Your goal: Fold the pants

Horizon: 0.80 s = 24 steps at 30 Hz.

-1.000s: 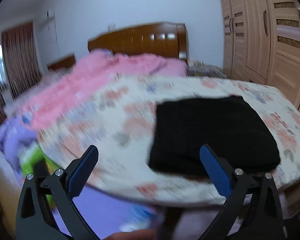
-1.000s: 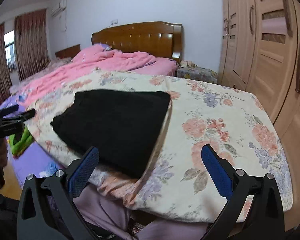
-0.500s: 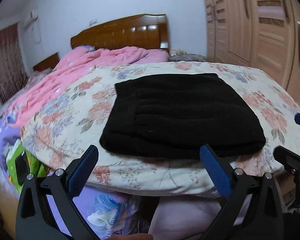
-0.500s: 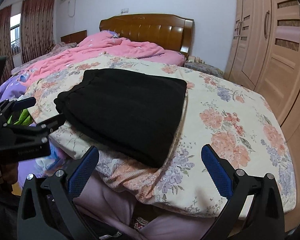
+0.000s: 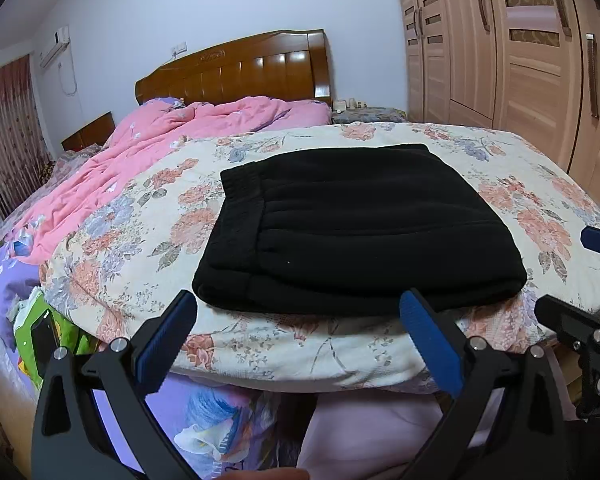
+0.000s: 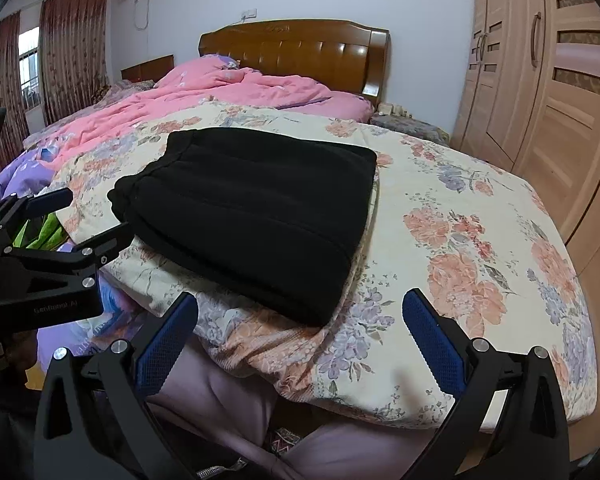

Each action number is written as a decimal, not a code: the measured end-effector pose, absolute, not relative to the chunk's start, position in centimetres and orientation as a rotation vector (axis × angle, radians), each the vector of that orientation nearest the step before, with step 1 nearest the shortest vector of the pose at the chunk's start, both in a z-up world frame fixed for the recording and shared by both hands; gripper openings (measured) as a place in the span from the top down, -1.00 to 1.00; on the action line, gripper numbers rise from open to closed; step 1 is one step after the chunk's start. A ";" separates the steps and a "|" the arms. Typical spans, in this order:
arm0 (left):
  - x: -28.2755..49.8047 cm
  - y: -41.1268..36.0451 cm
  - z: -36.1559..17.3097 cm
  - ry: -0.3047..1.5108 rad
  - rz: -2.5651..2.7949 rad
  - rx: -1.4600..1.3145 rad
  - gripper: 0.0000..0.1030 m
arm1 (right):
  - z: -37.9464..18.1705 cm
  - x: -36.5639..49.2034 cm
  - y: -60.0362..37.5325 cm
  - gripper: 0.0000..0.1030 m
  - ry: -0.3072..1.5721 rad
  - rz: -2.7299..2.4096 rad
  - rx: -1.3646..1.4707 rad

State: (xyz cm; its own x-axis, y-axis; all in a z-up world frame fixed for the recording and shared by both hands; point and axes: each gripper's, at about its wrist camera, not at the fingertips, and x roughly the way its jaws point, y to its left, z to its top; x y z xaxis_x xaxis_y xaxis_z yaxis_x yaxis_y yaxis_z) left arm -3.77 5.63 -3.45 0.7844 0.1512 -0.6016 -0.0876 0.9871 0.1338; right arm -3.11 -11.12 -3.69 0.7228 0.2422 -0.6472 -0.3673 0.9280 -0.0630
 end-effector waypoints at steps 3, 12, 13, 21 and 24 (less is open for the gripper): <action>-3.7 5.6 -3.5 0.658 0.131 0.097 -0.97 | -3.7 -3.1 -11.1 -0.91 0.687 0.339 -0.193; -3.7 5.6 -3.5 0.659 0.131 0.096 -0.97 | -3.9 -3.0 -11.1 -0.91 0.696 0.341 -0.196; -3.7 5.6 -3.5 0.659 0.131 0.096 -0.97 | -3.9 -3.0 -11.1 -0.91 0.697 0.341 -0.197; -3.7 5.6 -3.4 0.661 0.133 0.092 -0.97 | -4.0 -3.0 -11.0 -0.91 0.700 0.340 -0.199; -3.7 5.7 -3.4 0.661 0.133 0.091 -0.97 | -4.0 -3.0 -11.0 -0.91 0.701 0.340 -0.200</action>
